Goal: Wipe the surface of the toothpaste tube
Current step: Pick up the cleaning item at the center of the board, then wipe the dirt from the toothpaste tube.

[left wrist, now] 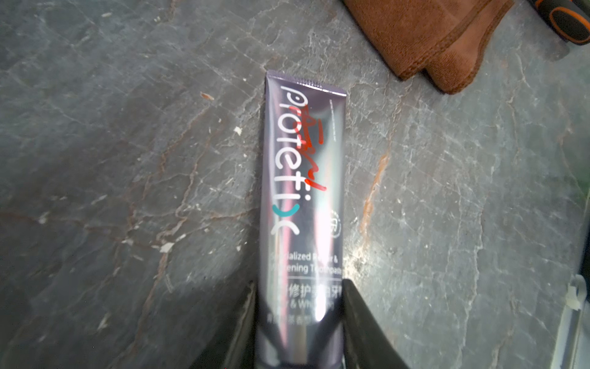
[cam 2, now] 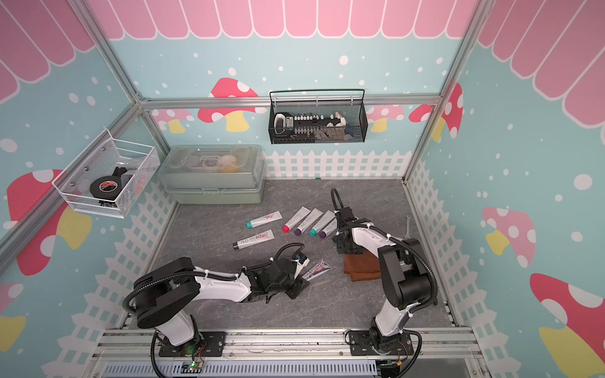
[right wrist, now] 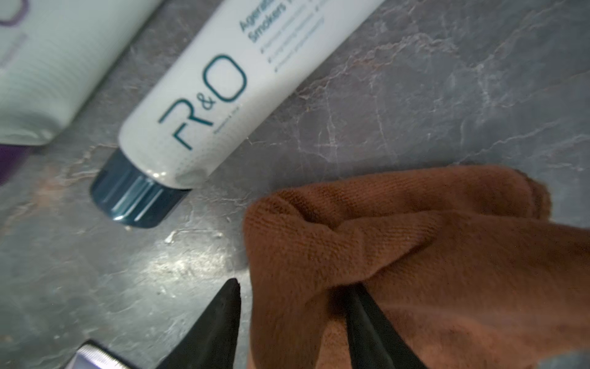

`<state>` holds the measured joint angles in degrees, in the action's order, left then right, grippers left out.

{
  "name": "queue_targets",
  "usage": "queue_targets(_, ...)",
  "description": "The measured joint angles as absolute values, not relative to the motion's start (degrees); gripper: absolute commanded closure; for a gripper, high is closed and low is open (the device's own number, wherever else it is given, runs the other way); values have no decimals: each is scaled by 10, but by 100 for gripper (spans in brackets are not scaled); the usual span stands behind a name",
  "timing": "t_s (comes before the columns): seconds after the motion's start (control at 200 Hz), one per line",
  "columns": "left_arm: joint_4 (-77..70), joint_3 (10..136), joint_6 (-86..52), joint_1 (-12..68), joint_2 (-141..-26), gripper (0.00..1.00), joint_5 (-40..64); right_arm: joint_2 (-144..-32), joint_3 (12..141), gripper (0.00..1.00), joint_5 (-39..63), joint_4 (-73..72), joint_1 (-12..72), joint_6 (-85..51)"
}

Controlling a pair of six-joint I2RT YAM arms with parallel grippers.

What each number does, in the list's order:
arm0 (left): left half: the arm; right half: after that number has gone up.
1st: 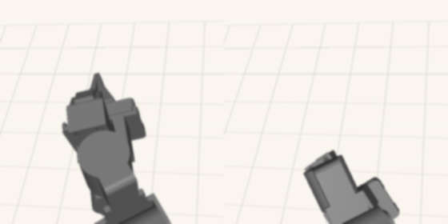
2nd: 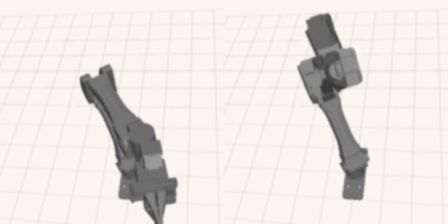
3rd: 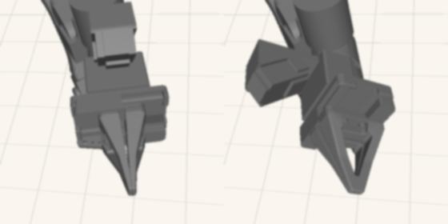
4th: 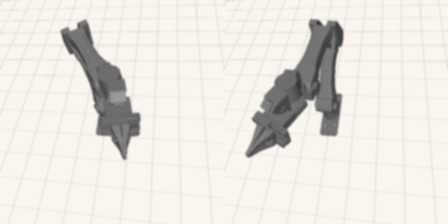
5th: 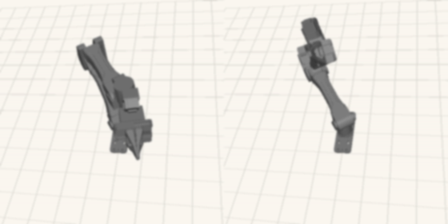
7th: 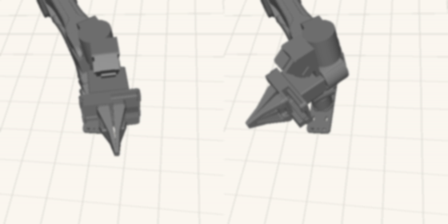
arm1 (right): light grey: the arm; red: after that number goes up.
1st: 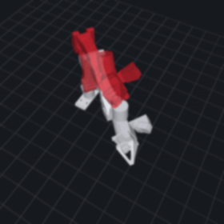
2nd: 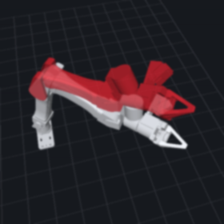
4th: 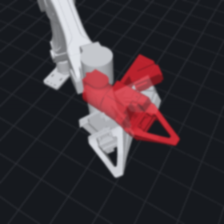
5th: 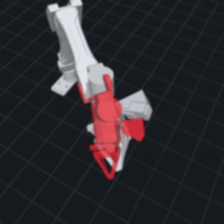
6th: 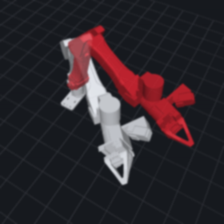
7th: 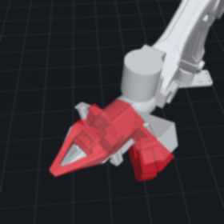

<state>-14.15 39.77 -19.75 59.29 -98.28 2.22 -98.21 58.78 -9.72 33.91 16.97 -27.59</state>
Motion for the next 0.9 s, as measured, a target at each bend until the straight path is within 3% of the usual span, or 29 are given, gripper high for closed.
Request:
queue_targets(0.075,-142,397,-197,593,-983,62,23,-989,590,80,-107,338,169,-280)
queue_targets(0.21,-149,397,-197,593,-986,64,29,-973,580,90,-94,329,168,-279)
queue_targets(0.525,-164,401,-193,593,-996,65,43,-783,499,92,58,344,177,-271)
queue_targets(0.901,-165,413,-191,593,-1007,65,48,-807,470,92,194,329,252,-275)
